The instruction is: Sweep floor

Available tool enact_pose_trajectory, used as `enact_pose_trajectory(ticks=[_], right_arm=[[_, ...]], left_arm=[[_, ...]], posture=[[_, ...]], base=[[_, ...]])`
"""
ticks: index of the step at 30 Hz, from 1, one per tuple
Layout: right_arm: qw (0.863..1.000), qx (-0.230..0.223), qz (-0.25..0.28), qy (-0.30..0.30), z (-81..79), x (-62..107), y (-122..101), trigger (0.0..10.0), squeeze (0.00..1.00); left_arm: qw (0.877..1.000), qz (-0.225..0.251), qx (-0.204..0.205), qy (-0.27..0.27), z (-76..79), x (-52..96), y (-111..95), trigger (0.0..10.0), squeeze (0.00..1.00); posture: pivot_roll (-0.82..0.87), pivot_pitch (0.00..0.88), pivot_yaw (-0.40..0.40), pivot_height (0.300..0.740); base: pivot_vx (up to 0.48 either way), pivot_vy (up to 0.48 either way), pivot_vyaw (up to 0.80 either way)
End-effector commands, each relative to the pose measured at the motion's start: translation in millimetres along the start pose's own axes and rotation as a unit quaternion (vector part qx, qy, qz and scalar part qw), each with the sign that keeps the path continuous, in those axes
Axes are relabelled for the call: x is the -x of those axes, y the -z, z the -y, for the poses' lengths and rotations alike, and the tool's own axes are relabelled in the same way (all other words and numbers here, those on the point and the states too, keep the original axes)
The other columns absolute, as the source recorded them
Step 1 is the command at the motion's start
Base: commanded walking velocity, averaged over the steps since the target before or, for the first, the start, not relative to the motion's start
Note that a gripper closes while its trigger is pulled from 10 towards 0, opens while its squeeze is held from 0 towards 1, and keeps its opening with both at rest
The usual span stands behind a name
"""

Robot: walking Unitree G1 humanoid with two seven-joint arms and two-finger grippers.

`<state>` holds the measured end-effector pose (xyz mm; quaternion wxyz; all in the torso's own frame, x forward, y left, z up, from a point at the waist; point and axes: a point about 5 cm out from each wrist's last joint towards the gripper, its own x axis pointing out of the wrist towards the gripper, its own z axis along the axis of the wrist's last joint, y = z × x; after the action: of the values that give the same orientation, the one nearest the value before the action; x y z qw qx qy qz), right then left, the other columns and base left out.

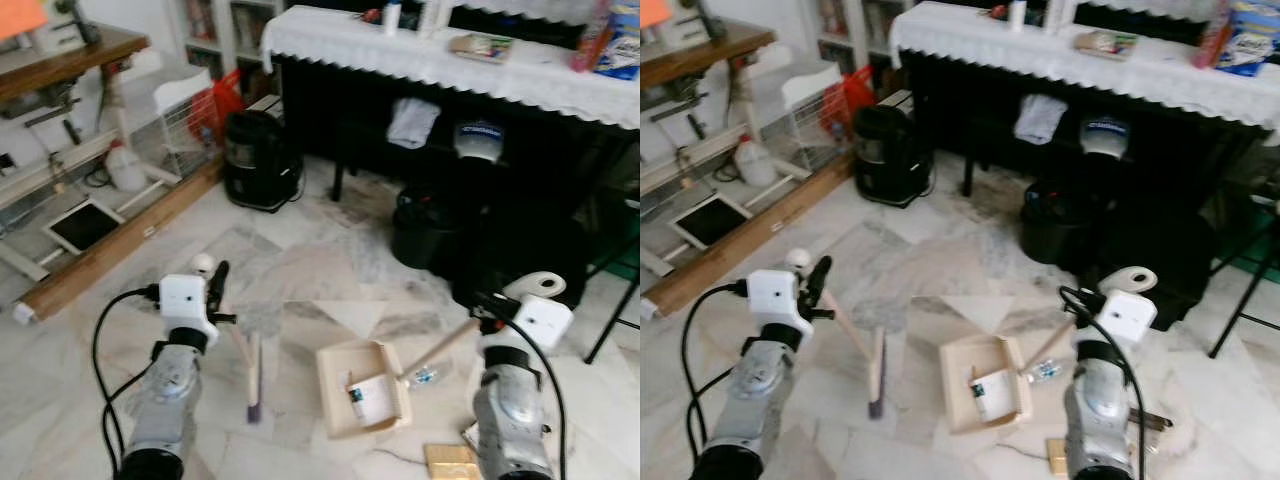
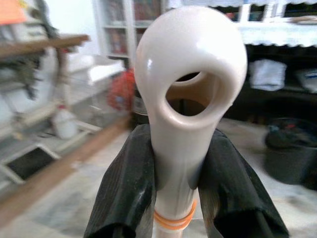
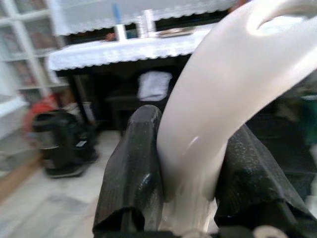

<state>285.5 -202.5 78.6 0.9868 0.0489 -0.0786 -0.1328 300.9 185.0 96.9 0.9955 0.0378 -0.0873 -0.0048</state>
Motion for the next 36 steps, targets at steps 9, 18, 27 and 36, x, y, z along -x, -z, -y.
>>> enact_pose_trajectory(ticks=[9, 18, 27, 36], right_arm=[[1.000, 0.000, 0.026, -0.007, -0.5, -7.6, -14.9, 10.0, 0.00], [1.000, -0.001, 0.024, -0.016, -1.7, -9.6, -17.2, 10.0, 0.00], [0.999, -0.008, 0.022, -0.026, -5.9, -11.1, -17.5, 10.0, 0.00], [0.999, -0.013, 0.019, -0.030, -8.1, -11.5, -16.9, 10.0, 0.00]], left_arm=[[0.999, 0.034, -0.004, 0.005, 2.4, -9.0, -16.5, 10.0, 0.00], [0.999, 0.035, -0.004, 0.001, 3.6, -9.7, -17.3, 10.0, 0.00], [0.999, 0.034, -0.005, -0.006, 2.3, -9.7, -17.4, 10.0, 0.00], [0.999, 0.032, -0.004, -0.002, 5.5, -9.5, -17.2, 10.0, 0.00]], posture=[[-0.11, 0.000, 0.007, 0.740], [-0.11, 0.000, 0.000, 0.740], [-0.10, 0.000, -0.005, 0.740], [-0.10, 0.000, 0.001, 0.740]], base=[[0.000, 0.000, 0.80], [0.000, 0.000, 0.80], [0.000, 0.000, 0.80], [0.000, 0.000, 0.80]])
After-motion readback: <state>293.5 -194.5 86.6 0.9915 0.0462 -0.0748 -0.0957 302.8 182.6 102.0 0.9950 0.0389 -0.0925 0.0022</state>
